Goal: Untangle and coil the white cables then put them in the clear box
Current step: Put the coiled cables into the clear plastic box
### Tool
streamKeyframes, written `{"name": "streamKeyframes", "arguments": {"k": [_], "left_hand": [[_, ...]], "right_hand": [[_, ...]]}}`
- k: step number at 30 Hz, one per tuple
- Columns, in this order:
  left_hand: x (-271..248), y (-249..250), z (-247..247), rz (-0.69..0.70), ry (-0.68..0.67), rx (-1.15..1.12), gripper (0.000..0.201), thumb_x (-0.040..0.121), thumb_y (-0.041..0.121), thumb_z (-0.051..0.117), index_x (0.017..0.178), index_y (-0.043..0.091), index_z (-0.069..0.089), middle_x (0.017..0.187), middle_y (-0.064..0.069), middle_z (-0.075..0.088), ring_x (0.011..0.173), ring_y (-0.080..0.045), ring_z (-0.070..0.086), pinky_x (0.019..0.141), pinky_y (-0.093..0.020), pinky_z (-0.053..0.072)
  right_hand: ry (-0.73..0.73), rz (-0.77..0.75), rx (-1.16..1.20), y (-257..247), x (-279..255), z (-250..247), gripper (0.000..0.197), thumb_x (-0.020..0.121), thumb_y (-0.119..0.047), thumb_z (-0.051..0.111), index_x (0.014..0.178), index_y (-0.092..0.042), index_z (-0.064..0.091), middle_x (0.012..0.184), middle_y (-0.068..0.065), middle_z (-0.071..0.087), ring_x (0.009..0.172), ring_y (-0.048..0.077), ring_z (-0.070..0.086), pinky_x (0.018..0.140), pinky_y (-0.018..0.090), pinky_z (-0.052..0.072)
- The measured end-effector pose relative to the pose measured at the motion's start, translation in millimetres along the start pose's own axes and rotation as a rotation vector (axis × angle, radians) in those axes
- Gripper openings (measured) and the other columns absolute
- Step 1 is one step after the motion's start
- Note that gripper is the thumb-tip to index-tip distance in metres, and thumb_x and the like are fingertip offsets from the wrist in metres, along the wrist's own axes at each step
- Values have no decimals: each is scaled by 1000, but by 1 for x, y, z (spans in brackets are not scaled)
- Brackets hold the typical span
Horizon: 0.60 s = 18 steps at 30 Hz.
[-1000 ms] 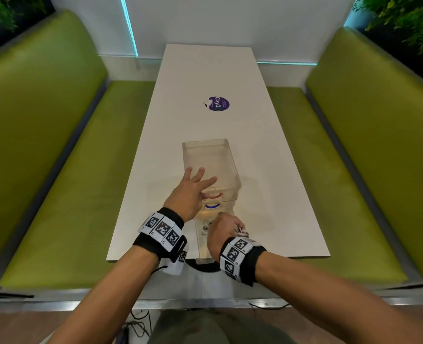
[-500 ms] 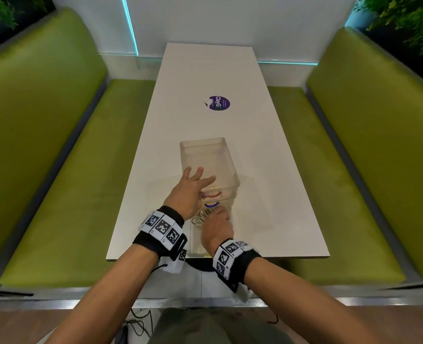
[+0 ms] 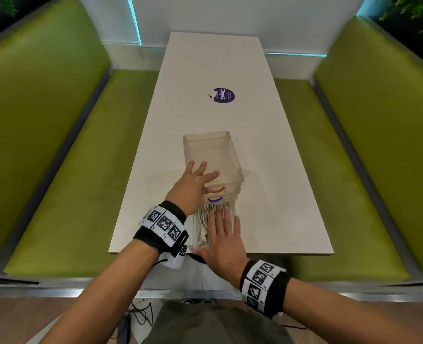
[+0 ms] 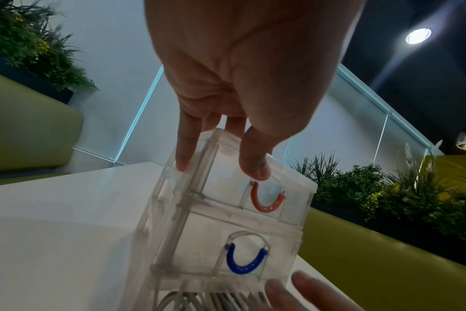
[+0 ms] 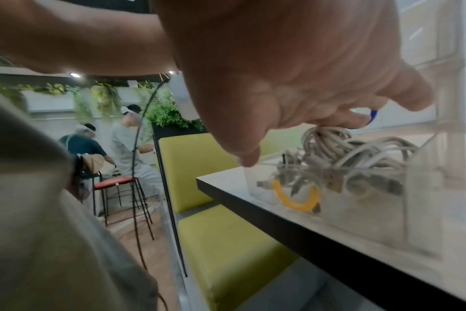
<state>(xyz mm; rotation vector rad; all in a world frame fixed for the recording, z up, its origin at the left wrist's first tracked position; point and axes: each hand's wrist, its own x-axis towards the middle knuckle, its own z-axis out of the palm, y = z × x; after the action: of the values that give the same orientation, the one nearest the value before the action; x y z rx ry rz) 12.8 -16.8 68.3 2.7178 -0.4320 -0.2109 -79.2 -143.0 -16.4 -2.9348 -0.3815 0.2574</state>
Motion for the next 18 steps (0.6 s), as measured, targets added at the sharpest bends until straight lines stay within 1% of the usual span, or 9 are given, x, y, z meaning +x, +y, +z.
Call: {"name": "streamKeyframes", "arguments": {"k": [2,4,6,8,9,11,13,15,18], "left_hand": [[1,-1,1,2,4,-2,62,91,-1,45,145,28,35,157,-6,23,145,-34,7,105,-48,39],[1,-1,2,1,3,-7,61,92,-1,45,145,28,35,158,-6,22,145,-34,7,105,-47,38],[1,-2,2,3,3,-6,62,92,-1,45,145,28,35,158,-6,22,146,-34,7,105,-47,39],[1,-2,2,7,6,4,61,92,0,45,145,28,35,157,-5,22,145,-34,8,105,-46,39],[2,-2,2,9,6,8,60,93,1,46,145,28,35,157,-5,22,145,-34,8,105,-46,38],[2,-2,1,7,3,9,60,93,1,46,145,28,34,158,-5,22,145,-34,7,105,-46,39],[1,-2,0,6,5,8,60,93,1,46,145,28,34,158,-5,22,145,-33,7,103,-46,41],[0,-2,0,12,7,7,59,93,1,46,145,28,35,157,-5,23,145,-33,8,102,-46,41],[0,-2,-2,18,-4,-11,56,95,5,47,144,29,36,157,-4,24,146,-31,7,104,-45,40]], "right_hand": [[3,-67,-38,0,-8,4,90,78,-66,45,132,5,47,138,30,44,130,43,42,99,56,43],[-9,-179,-34,6,-17,11,99,67,-54,75,136,7,40,142,32,37,131,44,39,100,52,44],[37,-268,-45,14,-22,12,101,61,-27,86,140,7,33,145,32,33,133,43,36,105,48,39],[100,-323,-39,23,-22,7,93,57,3,80,138,7,35,142,31,39,131,41,40,106,42,35],[110,-347,0,26,-21,5,90,58,9,77,138,7,36,141,30,41,129,41,44,104,40,39],[130,-371,85,31,-18,-1,79,69,4,75,138,3,36,136,26,44,115,40,57,91,34,53],[152,-403,121,36,-19,-4,68,76,-6,75,135,1,42,123,19,50,99,31,62,79,29,57],[194,-478,96,40,-18,-6,51,78,-8,72,125,2,54,113,17,60,96,27,64,80,28,57],[216,-565,61,42,-15,-5,34,88,-15,46,114,-1,63,111,14,64,100,26,64,85,29,54]]}}
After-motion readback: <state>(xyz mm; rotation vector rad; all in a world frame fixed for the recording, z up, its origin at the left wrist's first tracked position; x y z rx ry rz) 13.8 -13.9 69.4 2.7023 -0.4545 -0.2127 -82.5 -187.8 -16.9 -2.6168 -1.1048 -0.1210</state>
